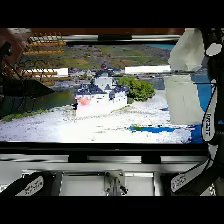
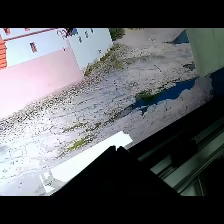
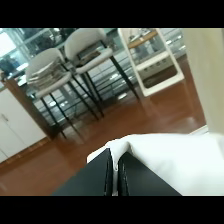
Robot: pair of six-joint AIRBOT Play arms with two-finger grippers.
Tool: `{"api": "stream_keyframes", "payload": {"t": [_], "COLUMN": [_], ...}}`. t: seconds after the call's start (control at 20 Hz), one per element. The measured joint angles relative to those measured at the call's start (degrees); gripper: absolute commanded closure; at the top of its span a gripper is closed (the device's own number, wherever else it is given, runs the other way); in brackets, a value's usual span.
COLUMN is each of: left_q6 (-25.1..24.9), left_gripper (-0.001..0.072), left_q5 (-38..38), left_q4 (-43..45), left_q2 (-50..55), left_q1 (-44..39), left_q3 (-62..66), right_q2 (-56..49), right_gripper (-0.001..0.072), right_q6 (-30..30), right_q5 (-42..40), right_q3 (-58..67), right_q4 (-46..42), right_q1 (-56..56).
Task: Fold the shirts.
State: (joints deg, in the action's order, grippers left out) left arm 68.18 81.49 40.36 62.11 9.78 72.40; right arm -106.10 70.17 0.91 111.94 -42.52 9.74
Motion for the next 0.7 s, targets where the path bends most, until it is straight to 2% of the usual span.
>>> {"api": "stream_keyframes", "payload": {"t": [0.4,0.7], "left_q6": [0.0,0.1], "left_gripper": [0.0679,0.0679], "left_q5": [-1.8,-1.9], "left_q4": [0.0,0.0], "left_q2": [0.2,0.2], "left_q1": [-0.6,-0.6], "left_q3": [-3.4,-3.6], "right_q2": [-3.6,-3.4], "right_gripper": [0.0663,0.0661], "right_q6": [-1.8,-3.0], "right_q5": [-1.1,-6.1], "right_q3": [0.2,2.9], "right_q4": [0.0,0.0], "right_q1": [0.9,1.1]}}
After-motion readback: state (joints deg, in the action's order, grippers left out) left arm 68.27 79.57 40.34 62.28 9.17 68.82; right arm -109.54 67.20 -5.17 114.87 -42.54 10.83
